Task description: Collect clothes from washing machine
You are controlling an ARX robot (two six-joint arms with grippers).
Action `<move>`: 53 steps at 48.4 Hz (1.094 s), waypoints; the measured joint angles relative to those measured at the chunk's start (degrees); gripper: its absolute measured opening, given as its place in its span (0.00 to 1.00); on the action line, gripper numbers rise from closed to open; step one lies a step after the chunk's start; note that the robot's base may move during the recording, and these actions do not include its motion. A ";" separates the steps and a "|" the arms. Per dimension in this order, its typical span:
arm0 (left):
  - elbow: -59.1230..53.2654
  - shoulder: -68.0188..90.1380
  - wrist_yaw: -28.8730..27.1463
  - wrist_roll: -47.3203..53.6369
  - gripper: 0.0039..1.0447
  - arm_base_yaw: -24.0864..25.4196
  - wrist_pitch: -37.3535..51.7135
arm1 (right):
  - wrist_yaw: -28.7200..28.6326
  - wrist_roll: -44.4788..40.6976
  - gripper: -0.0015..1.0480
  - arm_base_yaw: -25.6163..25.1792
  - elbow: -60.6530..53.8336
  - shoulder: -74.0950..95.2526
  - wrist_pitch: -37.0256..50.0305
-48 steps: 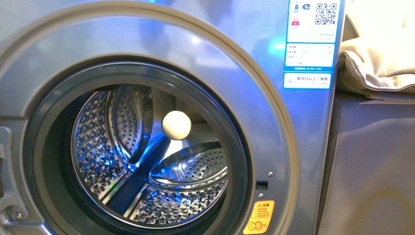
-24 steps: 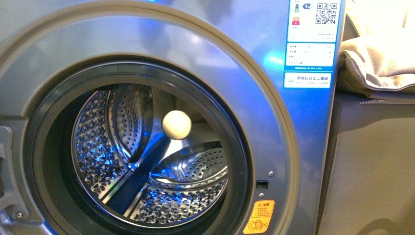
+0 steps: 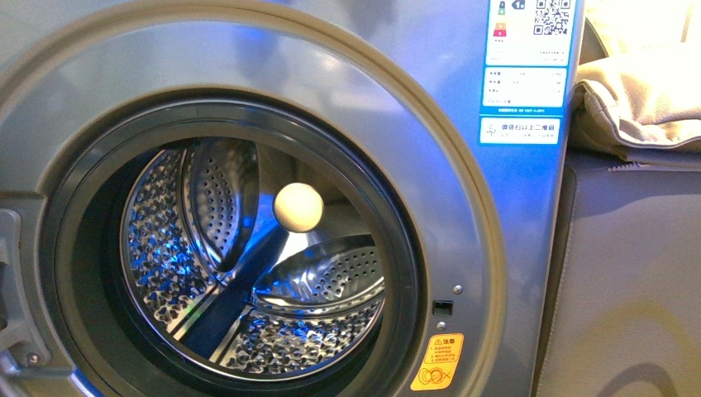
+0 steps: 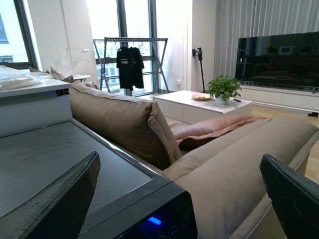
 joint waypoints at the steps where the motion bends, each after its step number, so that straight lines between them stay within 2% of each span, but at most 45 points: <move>1: 0.00 0.00 0.00 0.00 0.94 0.00 0.00 | -0.42 -0.04 0.68 0.15 0.00 -0.46 -0.61; 9: 0.00 0.00 0.02 0.00 0.94 0.00 0.00 | -1.31 0.17 0.94 1.20 -0.02 -3.56 -3.23; 18: 0.00 0.00 0.02 0.00 0.94 0.00 0.00 | -0.50 3.58 0.93 2.03 0.02 -8.55 3.08; 28: 0.00 0.02 0.02 0.00 0.94 0.00 0.00 | 4.02 7.87 0.93 6.54 4.26 -12.92 12.41; 43: 0.00 0.00 0.02 0.00 0.94 0.00 0.00 | 17.18 7.28 0.93 21.38 10.64 -17.22 15.96; 53: 0.00 0.00 0.02 0.00 0.94 0.00 0.00 | 32.35 -1.62 0.93 37.62 9.09 -26.95 17.49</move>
